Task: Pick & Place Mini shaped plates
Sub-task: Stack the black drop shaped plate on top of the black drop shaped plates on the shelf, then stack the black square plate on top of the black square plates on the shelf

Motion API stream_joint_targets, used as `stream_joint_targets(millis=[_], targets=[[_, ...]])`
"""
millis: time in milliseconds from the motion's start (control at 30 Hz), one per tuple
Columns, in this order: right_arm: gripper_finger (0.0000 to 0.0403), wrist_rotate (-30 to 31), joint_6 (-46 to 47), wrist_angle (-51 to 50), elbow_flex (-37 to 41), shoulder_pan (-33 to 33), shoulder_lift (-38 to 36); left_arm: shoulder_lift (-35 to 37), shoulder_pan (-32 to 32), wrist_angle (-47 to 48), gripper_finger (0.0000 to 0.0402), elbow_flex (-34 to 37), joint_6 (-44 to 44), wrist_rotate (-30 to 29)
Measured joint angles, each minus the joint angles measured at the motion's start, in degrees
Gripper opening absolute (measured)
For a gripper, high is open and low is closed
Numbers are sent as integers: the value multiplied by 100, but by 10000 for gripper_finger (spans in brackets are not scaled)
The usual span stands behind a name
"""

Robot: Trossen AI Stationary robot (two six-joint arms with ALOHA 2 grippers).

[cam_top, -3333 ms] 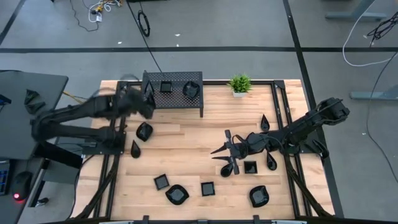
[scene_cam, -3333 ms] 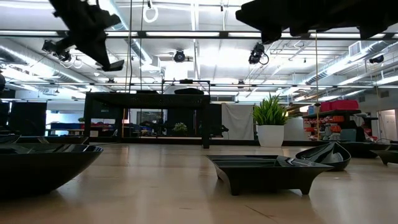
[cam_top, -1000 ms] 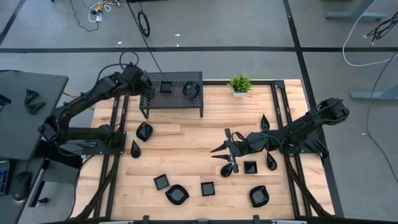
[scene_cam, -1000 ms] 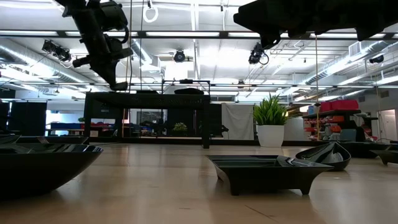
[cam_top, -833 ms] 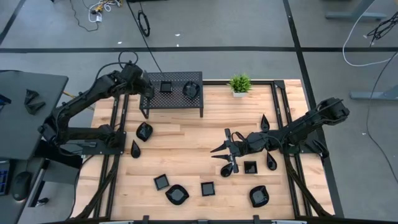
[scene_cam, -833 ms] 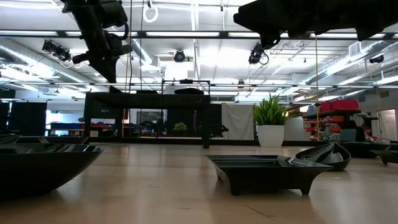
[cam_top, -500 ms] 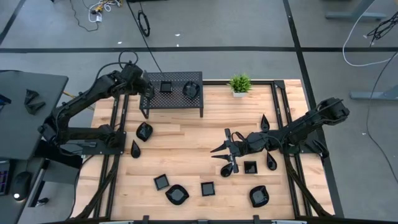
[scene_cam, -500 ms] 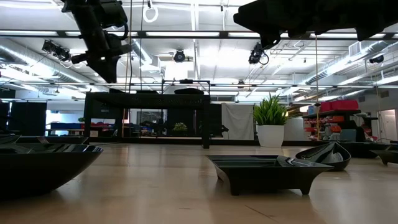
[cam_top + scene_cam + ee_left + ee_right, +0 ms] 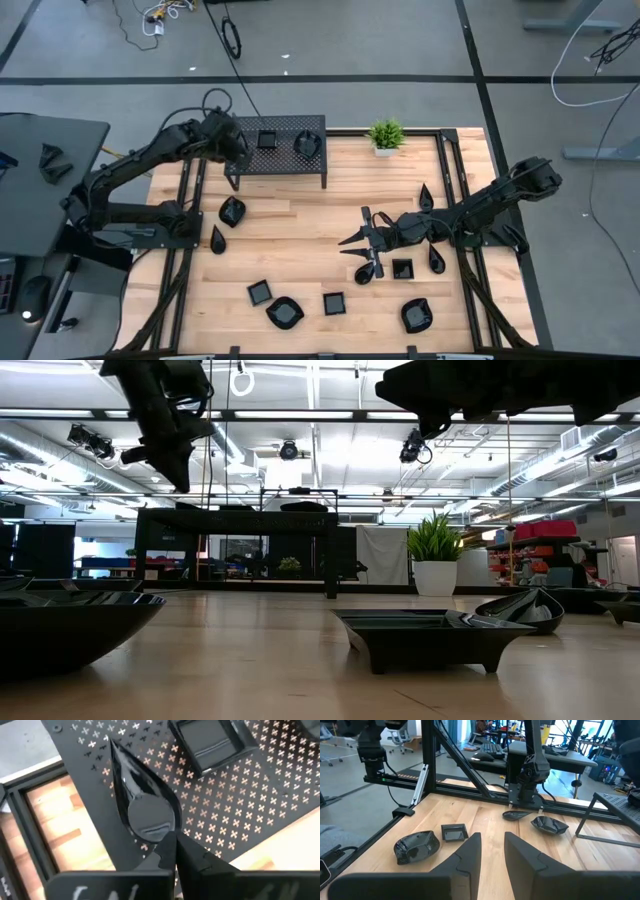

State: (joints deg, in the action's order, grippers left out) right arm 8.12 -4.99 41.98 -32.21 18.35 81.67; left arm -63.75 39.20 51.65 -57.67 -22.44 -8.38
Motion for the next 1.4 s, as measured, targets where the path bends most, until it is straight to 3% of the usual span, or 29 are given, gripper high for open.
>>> stream_joint_targets(millis=[767, 1100, 1267, 1400], targets=[[86, 0, 0, -2, 0, 2, 0, -410, 11, 235, 7, -4, 62, -496], [86, 0, 0, -3, 0, 1, 0, -322, -12, 244, 10, -167, 66, -351], [86, 0, 0, -4, 0, 1, 0, 4, -306, 419, 5, -281, 59, -341], [86, 0, 7, -4, 0, 2, 0, 271, -899, 434, 6, -282, -50, -426]])
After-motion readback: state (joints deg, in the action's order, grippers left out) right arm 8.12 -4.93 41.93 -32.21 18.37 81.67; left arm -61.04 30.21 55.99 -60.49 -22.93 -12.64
